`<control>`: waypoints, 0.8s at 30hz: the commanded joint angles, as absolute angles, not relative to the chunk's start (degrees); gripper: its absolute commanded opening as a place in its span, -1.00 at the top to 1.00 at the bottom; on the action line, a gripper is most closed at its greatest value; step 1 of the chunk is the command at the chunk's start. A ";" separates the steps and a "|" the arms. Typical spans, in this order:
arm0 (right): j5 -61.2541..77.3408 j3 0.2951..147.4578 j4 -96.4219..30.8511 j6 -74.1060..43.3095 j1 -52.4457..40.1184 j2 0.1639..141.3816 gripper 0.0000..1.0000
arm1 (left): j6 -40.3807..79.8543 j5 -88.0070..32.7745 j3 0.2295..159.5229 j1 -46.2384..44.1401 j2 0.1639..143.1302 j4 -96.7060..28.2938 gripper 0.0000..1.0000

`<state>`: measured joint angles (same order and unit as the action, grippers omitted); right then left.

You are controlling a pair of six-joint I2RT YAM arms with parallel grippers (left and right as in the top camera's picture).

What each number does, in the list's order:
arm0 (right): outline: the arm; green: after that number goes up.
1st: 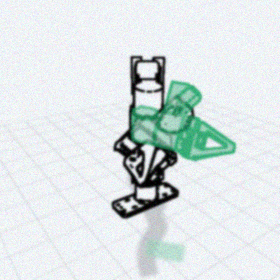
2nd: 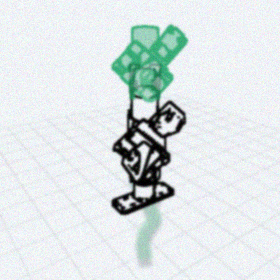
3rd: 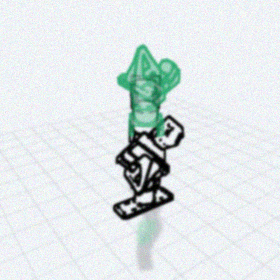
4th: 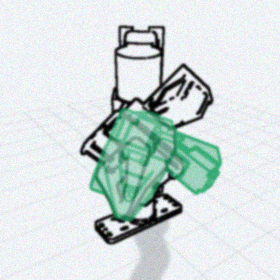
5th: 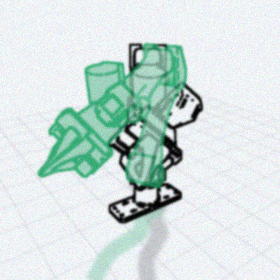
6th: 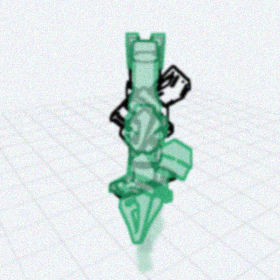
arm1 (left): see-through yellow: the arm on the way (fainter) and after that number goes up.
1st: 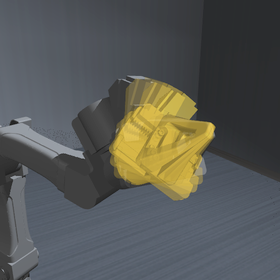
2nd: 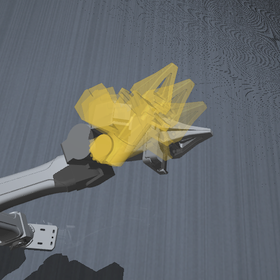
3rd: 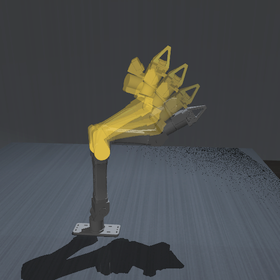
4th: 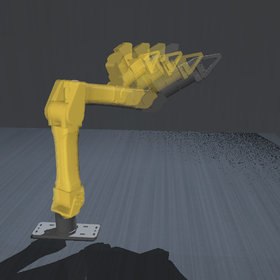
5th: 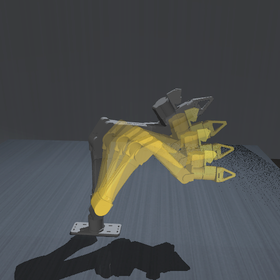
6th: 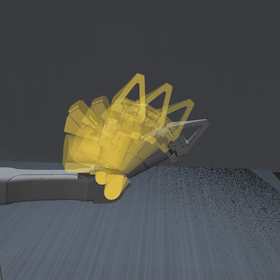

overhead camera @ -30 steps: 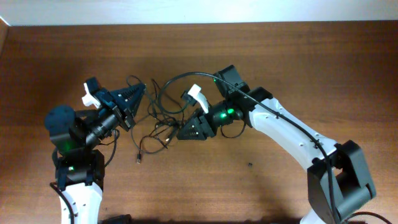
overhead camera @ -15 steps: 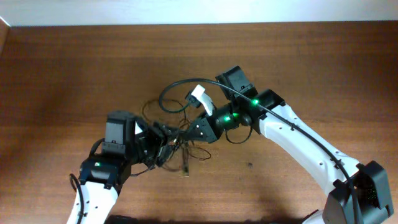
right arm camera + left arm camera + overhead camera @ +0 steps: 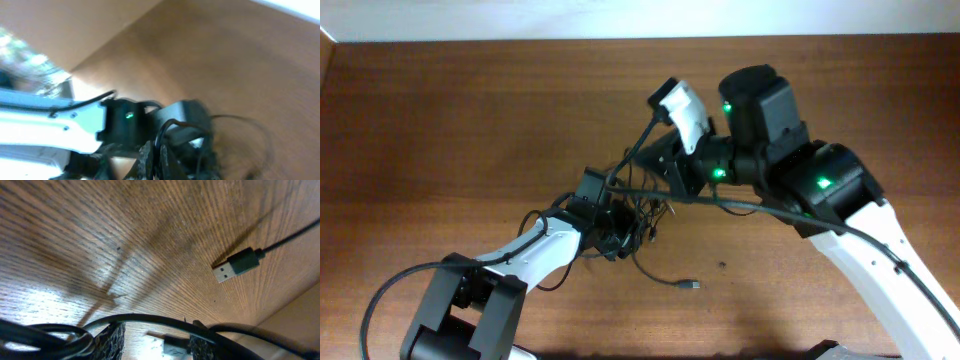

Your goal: Untangle cables

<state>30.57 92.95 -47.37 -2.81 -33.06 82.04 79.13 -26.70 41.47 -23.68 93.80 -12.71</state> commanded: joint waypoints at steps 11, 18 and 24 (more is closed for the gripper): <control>-27.53 107.85 -56.40 -8.03 -29.10 80.18 0.48 | 76.07 -11.07 41.39 -23.86 94.94 -21.21 0.71; -10.90 99.68 -91.90 -38.61 -29.12 89.14 -0.27 | 76.07 -10.20 41.39 -23.86 94.94 -21.10 0.39; -1.41 68.69 -68.75 -73.01 -29.10 89.19 -0.64 | 76.07 -10.22 41.39 -23.86 94.94 -21.12 -0.15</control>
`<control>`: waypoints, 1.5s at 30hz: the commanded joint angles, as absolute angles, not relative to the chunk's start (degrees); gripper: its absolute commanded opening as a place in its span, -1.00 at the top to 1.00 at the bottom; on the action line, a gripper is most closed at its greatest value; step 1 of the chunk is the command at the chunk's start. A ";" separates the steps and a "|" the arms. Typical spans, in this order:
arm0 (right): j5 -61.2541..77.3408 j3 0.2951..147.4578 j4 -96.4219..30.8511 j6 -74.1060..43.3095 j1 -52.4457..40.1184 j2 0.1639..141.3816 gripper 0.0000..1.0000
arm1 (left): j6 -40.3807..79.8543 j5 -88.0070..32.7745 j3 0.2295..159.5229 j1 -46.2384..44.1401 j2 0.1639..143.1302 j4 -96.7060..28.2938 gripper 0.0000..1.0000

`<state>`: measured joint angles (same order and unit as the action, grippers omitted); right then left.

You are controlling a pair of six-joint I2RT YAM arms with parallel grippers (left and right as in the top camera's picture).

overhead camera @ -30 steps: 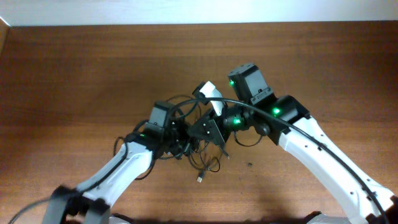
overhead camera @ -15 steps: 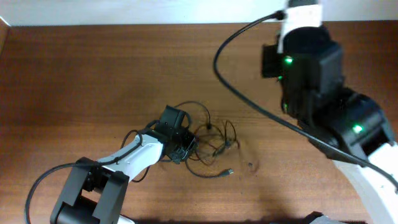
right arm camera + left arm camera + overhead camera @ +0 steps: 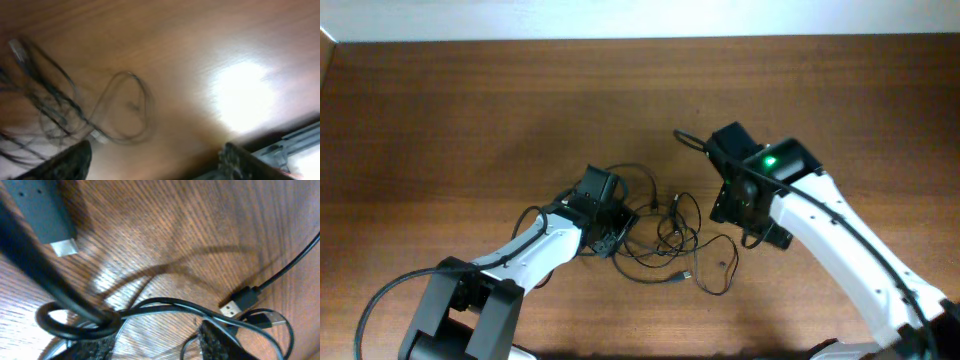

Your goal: Untangle cables

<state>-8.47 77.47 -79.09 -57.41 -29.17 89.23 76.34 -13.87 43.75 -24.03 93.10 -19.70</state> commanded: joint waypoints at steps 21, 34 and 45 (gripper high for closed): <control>25.87 62.06 -28.27 -22.50 -22.96 55.22 0.92 | 48.99 -35.20 41.41 -10.66 93.60 -3.11 -0.98; 2.22 62.06 -54.57 -23.66 -22.85 77.25 -0.97 | 48.10 -45.82 41.41 12.97 93.62 -7.79 1.00; 16.10 62.04 -46.70 -23.66 -22.85 81.89 -0.85 | 42.81 -16.49 41.43 -10.98 93.60 -4.58 -0.73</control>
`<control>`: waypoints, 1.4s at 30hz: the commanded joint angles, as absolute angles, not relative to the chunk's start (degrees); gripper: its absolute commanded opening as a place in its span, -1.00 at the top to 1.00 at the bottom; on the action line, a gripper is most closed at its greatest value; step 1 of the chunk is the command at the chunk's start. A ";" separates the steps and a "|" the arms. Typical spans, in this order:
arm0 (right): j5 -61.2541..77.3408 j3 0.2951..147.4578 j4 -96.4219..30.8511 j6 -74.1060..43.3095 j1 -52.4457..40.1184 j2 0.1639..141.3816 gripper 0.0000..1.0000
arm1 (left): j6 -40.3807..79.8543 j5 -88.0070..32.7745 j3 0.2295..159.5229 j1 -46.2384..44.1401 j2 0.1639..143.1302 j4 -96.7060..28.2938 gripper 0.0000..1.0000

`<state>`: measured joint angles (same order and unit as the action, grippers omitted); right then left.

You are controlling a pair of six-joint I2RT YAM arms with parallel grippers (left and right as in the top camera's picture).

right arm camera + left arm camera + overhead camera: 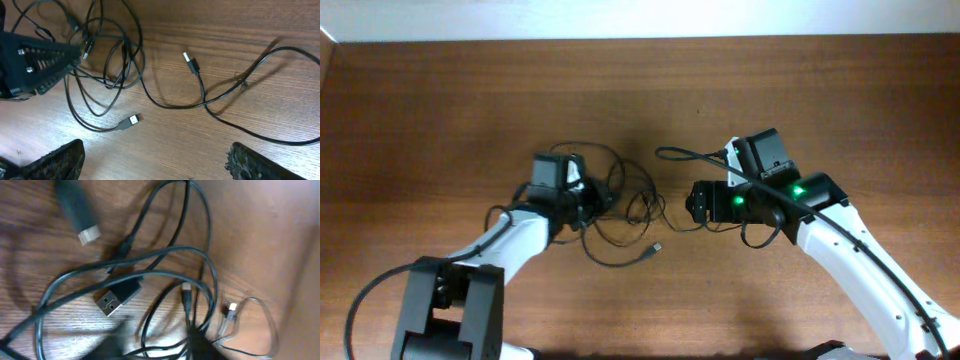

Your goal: Untangle cables

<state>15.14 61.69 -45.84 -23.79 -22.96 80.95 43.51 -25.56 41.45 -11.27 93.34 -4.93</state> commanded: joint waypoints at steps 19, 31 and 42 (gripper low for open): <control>15.90 62.04 -48.99 -24.53 -22.76 82.13 -0.75 | 64.14 -8.12 55.29 -19.92 80.99 -25.54 -0.55; 0.89 62.04 -61.04 -24.49 -22.74 75.68 -0.70 | 56.97 -5.78 59.20 -27.31 104.84 -0.30 -0.24; 0.58 62.04 -59.59 -24.51 -22.74 75.70 -0.70 | 64.31 5.61 69.65 -27.35 109.82 -27.94 -0.08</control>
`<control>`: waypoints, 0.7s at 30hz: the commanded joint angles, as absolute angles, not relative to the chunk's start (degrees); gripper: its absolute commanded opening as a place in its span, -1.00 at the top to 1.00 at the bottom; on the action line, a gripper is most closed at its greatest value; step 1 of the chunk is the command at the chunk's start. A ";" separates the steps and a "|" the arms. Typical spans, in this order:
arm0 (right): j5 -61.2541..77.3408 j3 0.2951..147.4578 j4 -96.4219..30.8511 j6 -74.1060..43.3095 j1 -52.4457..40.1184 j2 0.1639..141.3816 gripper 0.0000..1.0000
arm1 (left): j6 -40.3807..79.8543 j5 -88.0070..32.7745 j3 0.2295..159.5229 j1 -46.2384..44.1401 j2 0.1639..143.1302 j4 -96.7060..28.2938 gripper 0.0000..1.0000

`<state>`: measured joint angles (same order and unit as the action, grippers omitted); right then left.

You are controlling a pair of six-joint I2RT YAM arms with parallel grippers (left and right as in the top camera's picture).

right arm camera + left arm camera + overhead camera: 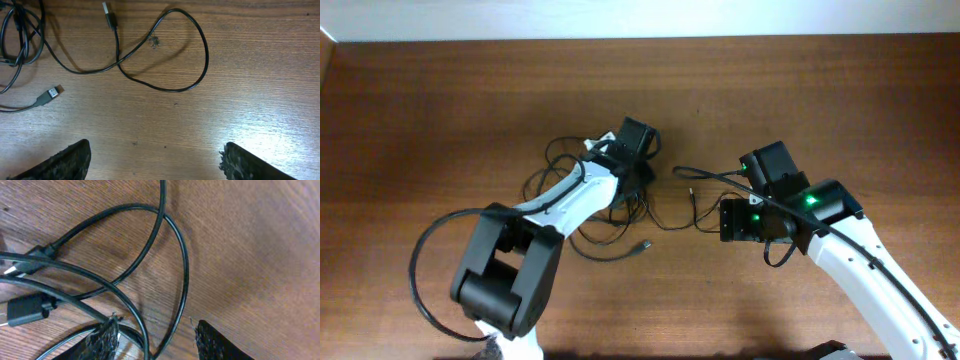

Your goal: Untangle cables

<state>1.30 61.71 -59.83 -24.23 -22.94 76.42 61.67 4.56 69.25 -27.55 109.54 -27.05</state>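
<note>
A knot of thin black cables [585, 195] lies on the wooden table. My left gripper [638, 178] is down at its upper right edge. In the left wrist view, my left gripper [155, 332] is open with two cable strands [175, 280] running between the fingers [102, 340]. A separate black cable [192, 55] with a loop and a USB plug [109, 12] lies right of the knot. My right gripper [155, 152] hovers open over bare wood near it; in the overhead view my right gripper [718, 220] is beside the loop.
A loose USB-A plug [50, 93] on a tail of the knot lies toward the table's front, seen from overhead as the same plug [644, 244]. The brown table [440, 100] stretches wide on all sides; a pale wall edge runs along the back.
My left gripper has gone from the knot's left side to its upper right edge. My right gripper has shifted a little right and nearer. The separate cable now lies further from the knot.
First my right gripper was high over the knot with a strand pulled up, my left gripper low on the knot. Then the right was off to the right, open, cables slack on the table. Later both stood either side of the knot; now left is at its right edge.
</note>
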 commanded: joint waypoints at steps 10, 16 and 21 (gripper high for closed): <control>0.62 62.04 -59.18 -24.51 -22.74 75.75 -0.70 | 65.69 5.78 70.11 -26.00 111.37 -25.02 1.00; 0.62 62.04 -58.76 -24.51 -22.74 75.75 -0.70 | 61.89 6.92 70.39 -19.53 89.91 -35.20 1.00; 2.76 62.04 -58.11 -24.51 -22.85 75.75 -0.70 | 63.40 1.69 70.28 -27.92 98.37 -36.73 -0.01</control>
